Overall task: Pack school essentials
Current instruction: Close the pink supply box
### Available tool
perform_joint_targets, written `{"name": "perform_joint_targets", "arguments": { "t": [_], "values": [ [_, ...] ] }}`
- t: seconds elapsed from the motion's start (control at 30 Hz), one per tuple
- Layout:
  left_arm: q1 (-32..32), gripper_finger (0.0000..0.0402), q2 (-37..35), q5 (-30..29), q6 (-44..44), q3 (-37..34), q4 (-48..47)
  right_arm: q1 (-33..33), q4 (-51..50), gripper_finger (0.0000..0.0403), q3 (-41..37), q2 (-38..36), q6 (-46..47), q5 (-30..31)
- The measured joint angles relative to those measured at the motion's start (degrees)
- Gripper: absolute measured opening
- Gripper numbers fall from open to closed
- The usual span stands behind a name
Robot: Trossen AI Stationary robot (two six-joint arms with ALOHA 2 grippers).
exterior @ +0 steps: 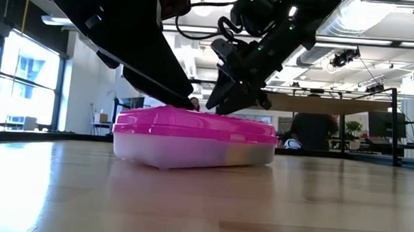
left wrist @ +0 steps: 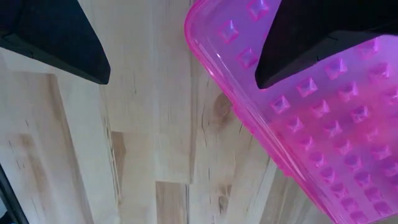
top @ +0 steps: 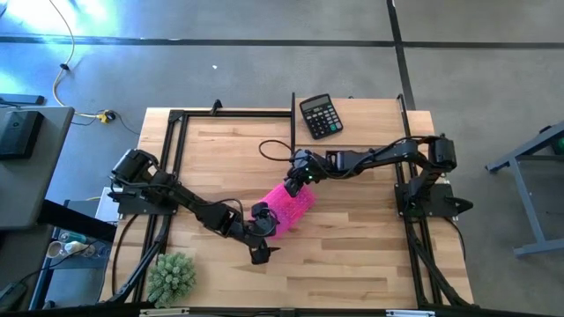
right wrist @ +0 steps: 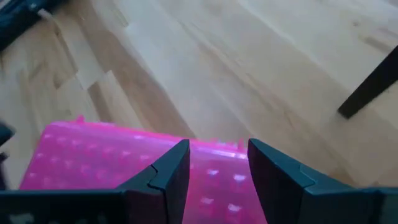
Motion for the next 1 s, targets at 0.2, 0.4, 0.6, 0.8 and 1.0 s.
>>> {"name": "perform_joint_targets", "arguments": {
  "t": [0.2,0.4,0.6,0.8,1.0],
  "values": [
    [-0.04,0.04,-0.5,0.52,-0.06,-0.12,-0.79,-0.25,0.06,0.0153,-0.07,1.58,0.07,0.99],
    [-0.2,0.04,-1.42,0.79,0.01,-0.21,-2.3,-0.21,0.2,0.0153,-0.07,2.71,0.98,0.83],
    [-0.3,0.04,-1.74,0.73,0.03,-0.19,-3.81,0.28,-0.61,0.0153,-0.07,2.77,2.9,-1.06],
    [-0.33,0.04,-1.75,1.47,0.19,-0.19,-4.69,1.61,-2.6,0.0154,0.07,2.63,4.75,-0.92],
    [-0.53,0.04,-2.3,1.71,0.6,-0.14,-6.52,3.17,-7.62,0.0153,0.04,0.58,6.51,-0.74]
  ]
}}
